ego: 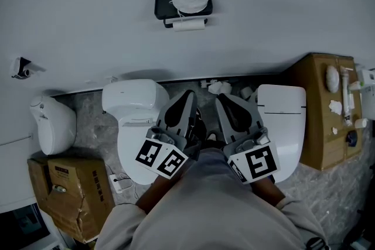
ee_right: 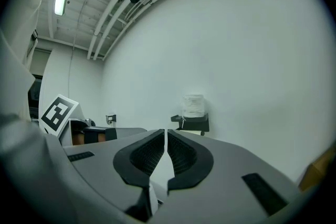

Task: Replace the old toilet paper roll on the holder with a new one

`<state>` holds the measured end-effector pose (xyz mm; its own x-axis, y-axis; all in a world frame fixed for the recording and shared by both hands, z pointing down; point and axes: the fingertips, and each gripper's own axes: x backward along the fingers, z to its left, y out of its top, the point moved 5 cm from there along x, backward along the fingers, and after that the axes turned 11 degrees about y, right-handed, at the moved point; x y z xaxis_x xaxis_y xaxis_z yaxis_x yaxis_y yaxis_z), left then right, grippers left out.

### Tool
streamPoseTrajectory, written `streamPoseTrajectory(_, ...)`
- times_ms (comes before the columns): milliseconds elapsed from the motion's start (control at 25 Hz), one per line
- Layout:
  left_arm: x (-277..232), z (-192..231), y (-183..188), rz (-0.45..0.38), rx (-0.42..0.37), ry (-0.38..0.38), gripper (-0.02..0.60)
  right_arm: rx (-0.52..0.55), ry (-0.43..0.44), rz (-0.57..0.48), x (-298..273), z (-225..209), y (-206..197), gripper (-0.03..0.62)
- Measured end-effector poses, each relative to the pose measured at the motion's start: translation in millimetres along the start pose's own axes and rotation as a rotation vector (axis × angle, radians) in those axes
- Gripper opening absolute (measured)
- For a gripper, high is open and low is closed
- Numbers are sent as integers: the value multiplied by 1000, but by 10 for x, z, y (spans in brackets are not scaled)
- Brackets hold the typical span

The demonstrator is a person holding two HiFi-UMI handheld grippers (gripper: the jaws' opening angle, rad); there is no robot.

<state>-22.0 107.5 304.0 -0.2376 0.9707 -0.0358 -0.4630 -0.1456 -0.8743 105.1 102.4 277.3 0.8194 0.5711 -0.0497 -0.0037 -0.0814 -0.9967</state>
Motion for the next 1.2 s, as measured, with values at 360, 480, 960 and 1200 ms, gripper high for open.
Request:
streamPoseTrajectory(360,-515,304,25,57,129,-17,5,-14,-28,30,-428,-303,5,17)
streamPoseTrajectory(480,-705,380,99,58,137,-34,5,-11,-39,33,-604,-421,39,17)
streamPoseTrajectory(960,-1291,613,557,26,167,-134,5,59,-60,-14,-1301,-731,397,15)
streamPoseTrajectory(1200,-1416,727,593,35,173,-166,5,75,-74,-9,-1487,-764,377,15)
